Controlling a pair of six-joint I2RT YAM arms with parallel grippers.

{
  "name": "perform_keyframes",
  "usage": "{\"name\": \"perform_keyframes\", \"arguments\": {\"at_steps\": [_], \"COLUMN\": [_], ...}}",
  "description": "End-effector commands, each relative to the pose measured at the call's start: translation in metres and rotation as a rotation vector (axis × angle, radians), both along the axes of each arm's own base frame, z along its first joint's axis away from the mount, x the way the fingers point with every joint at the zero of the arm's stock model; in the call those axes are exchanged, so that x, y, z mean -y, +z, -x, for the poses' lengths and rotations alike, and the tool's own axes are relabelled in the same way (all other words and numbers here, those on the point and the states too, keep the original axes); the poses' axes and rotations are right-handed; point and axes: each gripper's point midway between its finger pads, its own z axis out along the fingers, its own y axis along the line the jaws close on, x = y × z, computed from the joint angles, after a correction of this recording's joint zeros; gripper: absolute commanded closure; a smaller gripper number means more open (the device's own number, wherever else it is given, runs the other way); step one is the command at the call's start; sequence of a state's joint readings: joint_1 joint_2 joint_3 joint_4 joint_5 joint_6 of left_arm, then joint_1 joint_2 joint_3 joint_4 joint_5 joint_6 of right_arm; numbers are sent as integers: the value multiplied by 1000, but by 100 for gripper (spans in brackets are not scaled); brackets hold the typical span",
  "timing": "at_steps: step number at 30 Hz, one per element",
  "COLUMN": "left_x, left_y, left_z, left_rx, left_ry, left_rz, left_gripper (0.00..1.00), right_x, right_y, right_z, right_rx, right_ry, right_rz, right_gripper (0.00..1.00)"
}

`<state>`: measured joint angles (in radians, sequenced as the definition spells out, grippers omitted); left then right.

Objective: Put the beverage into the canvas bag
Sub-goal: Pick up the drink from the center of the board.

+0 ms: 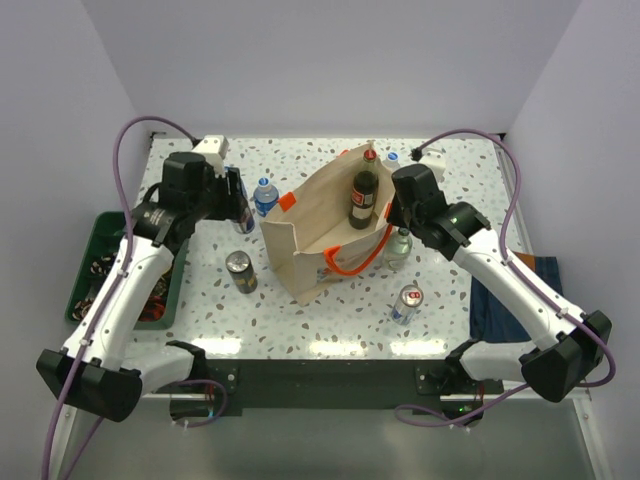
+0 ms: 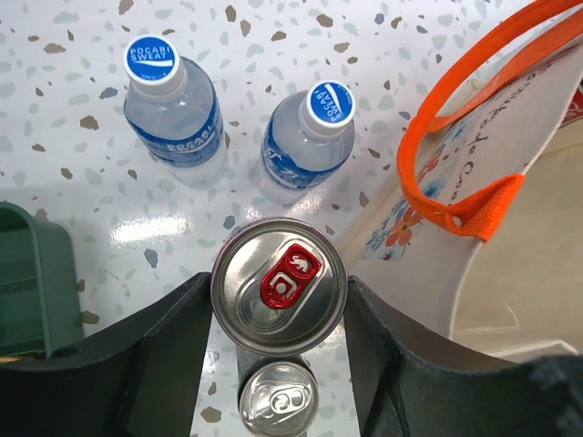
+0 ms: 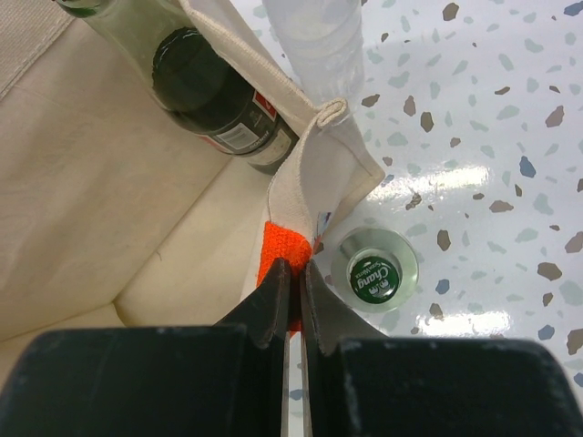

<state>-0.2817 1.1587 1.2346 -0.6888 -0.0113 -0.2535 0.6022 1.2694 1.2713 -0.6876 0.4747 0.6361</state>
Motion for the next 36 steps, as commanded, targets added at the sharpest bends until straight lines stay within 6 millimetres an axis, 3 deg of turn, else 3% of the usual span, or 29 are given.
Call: {"name": "perform_keyframes", "arguments": {"at_steps": [1,7,14,25,36], "left_x": [2,-1,20,56,71], "left_y": [53,76,124,167,216], "left_z": [1,8,19,23,25], "left_rx": [107,141,253,342,503], "left_ry": [3,-17,-144,-297,-369], "left_rz": [52,28,113,208,239], "left_gripper": [100,100,100,100,100], "right_x": [-4,-5,-5,-5,-5], "right_y": [-4,-5,-4,-7,-10], "right_z": [2,1,-1,-2,-3], "right_rx": [-10,-11,-10,-8,-10], "right_ry": [13,13,14,9,4], "right_rz": [-10,-9,-3,-1,1], "right_gripper": [100,100,100,100,100]}}
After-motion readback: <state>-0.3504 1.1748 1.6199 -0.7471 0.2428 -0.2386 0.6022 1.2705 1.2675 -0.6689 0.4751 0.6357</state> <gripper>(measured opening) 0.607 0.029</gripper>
